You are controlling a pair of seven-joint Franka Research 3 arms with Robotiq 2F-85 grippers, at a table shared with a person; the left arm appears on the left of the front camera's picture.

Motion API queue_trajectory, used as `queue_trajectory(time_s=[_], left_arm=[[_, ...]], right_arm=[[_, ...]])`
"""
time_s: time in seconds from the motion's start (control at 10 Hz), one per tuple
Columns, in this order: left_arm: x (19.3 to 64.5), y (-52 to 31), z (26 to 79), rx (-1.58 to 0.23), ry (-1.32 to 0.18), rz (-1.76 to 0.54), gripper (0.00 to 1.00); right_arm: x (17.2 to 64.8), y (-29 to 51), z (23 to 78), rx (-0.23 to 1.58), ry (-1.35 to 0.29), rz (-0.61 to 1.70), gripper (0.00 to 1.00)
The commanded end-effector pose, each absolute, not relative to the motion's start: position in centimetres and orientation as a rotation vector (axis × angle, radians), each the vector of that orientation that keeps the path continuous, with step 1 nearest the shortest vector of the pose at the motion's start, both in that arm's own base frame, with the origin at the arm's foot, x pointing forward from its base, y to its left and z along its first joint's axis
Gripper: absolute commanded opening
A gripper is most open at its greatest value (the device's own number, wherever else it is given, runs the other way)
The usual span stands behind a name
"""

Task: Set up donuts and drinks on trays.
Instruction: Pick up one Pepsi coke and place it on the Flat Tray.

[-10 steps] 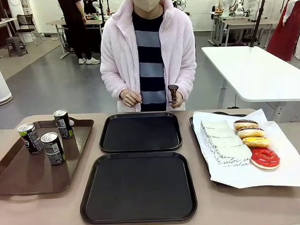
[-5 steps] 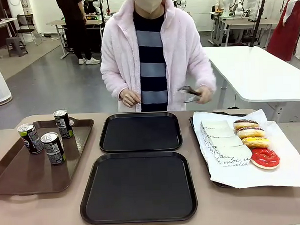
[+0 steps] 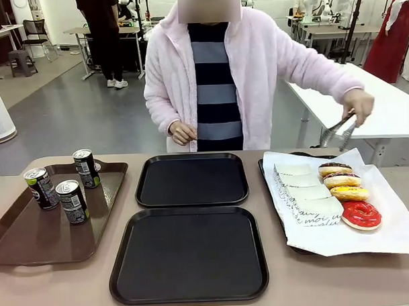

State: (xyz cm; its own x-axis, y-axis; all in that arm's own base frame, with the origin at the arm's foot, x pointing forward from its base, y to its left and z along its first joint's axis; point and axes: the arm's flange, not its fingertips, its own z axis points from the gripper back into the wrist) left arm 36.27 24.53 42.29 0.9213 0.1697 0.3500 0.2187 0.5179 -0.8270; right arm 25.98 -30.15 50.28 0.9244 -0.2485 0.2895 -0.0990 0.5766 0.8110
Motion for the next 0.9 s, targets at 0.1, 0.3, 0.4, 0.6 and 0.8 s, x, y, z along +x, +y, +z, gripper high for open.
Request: queue_trajectory(time_s=[0.1, 0.3, 0.4, 0.6, 0.8], left_arm=[[34.9, 23.7, 45.1, -0.931, -0.401, -0.089, 1.0], [36.2, 24.4, 42.9, -1.025, -0.423, -0.041, 1.0], [36.2, 24.4, 42.9, -1.025, -0.423, -0.041, 1.0], [36.2, 24.4, 42.9, -1.025, -0.423, -0.041, 1.0], [36.2, 24.4, 42.9, -1.025, -0.423, -0.041, 1.0]], right_arm=[[26.5, -29.6, 50.4, 0.967, -0.403, -0.082, 1.0], [26.5, -29.6, 50.4, 0.967, -0.403, -0.082, 1.0], [26.5, -29.6, 50.4, 0.967, -0.403, -0.082, 1.0], [26.5, -29.6, 50.4, 0.967, -0.403, -0.082, 1.0], [26.5, -29.6, 50.4, 0.967, -0.403, -0.082, 1.0]])
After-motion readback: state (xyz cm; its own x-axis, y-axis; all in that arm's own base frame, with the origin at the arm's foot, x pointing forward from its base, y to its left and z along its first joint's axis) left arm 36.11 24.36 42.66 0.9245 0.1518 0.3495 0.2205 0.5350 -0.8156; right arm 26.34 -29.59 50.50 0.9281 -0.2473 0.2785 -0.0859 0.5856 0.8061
